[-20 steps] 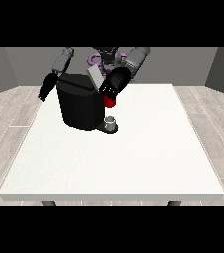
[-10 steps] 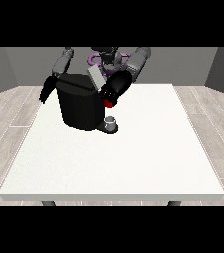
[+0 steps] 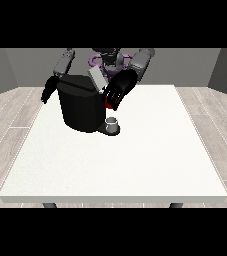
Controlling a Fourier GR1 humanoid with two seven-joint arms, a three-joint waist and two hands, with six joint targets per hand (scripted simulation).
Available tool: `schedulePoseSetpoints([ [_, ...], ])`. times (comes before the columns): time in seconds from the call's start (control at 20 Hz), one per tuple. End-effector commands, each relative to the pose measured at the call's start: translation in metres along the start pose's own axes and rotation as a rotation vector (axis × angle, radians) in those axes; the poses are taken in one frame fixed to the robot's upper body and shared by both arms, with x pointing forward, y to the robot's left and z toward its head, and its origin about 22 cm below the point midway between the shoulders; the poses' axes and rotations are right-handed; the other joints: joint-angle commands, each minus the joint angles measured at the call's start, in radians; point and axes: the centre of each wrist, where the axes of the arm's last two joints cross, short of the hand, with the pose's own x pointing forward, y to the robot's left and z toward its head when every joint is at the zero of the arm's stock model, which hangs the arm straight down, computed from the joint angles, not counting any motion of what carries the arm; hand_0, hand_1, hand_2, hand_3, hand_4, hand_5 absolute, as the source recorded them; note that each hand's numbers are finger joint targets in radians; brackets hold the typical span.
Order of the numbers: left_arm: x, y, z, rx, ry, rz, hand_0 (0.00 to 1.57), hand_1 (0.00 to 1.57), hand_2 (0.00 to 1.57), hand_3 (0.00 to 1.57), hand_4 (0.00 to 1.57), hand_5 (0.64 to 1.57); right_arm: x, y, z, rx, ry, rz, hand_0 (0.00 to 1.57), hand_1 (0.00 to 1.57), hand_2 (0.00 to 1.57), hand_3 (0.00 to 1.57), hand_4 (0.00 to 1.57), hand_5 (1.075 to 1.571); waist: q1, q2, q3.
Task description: Insert the coffee pod into the coffee machine and close the lid
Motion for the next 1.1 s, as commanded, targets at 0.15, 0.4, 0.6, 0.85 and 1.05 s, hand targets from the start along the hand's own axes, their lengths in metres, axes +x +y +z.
schedulePoseSetpoints([
  [0.15, -0.002, -0.037, 0.0, -0.031, 0.018, 0.025, 0.0, 0.0, 0.48, 0.38, 0.0, 1.571, -0.004, 0.02, 0.013, 0.007, 0.042, -0.015, 0.0, 0.0, 0.0, 0.0, 0.14, 1.571, 0.011, -0.039, -0.0024],
  [0.4, 0.004, -0.054, -0.001, -0.104, 0.06, 0.053, 0.0, 0.0, 0.22, 0.15, 0.0, 1.571, -0.032, -0.004, 0.02, 0.029, 0.11, -0.018, 0.0, 0.0, 0.0, 0.0, 0.0, 1.571, 0.042, -0.119, -0.0018],
  [0.6, 0.004, -0.091, 0.006, -0.18, 0.063, 0.117, 0.0, 0.0, 0.0, 0.05, 0.0, 1.571, -0.057, -0.006, 0.036, 0.006, 0.184, -0.043, 0.0, 0.0, 0.0, 0.0, 0.0, 1.571, 0.11, -0.204, -0.0018],
  [0.85, 0.011, -0.17, 0.028, -0.284, 0.08, 0.315, 0.0, 0.0, 0.28, 0.0, 0.0, 1.571, -0.087, -0.022, 0.067, -0.009, 0.302, -0.043, 0.0, 0.0, 0.0, 0.0, 0.0, 1.571, 0.166, -0.385, -0.0023],
  [1.05, 0.017, -0.228, 0.054, -0.192, 0.06, 0.771, 0.0, 0.0, 0.0, 0.0, 0.37, 1.571, -0.114, -0.017, 0.101, -0.05, 0.372, -0.04, 0.0, 0.0, 0.0, 0.0, 0.0, 1.571, 0.268, -0.486, -0.005],
])
